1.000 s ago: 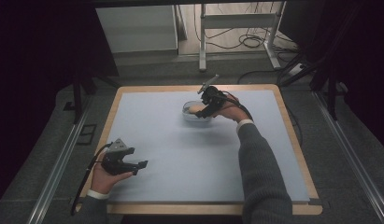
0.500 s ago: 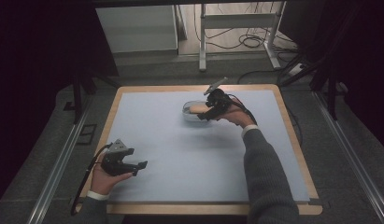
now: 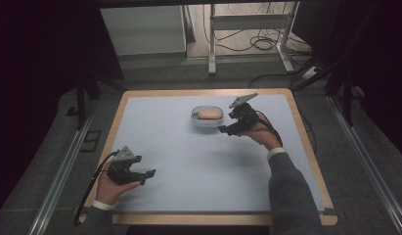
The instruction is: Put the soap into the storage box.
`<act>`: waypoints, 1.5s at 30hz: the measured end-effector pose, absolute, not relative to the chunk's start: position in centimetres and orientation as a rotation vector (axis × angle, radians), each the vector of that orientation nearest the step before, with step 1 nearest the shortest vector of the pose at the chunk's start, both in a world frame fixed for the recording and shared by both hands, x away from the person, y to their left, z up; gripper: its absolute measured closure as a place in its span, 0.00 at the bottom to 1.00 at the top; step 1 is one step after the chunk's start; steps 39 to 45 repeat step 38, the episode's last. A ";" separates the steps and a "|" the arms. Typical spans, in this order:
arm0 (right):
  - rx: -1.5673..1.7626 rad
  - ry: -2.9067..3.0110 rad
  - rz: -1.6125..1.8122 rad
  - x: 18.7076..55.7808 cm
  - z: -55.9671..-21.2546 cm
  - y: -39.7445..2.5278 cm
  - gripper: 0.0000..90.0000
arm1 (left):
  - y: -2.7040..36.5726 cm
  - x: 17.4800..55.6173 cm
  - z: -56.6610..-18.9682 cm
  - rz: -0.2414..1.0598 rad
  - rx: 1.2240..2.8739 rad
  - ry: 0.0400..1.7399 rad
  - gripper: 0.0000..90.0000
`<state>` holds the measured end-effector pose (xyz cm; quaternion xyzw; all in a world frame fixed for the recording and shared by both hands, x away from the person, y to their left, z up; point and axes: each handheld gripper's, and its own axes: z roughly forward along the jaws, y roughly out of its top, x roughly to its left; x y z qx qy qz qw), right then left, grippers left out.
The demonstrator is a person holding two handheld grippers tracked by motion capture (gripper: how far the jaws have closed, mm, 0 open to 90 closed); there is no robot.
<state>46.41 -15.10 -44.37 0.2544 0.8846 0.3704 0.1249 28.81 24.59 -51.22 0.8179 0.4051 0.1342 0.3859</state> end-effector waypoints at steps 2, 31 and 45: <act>0.767 2.562 1.074 45.6 -44.6 -15.7 0.25 | 24.6 28.8 -51.2 0.344 2.082 1.034 0.21; 1.008 2.353 1.052 35.2 -48.6 -24.1 0.24 | 24.0 28.8 -51.4 0.343 2.091 1.034 0.21; 1.005 2.315 1.104 34.9 -48.1 -24.2 0.23 | 23.9 28.7 -51.4 0.344 2.098 1.029 0.21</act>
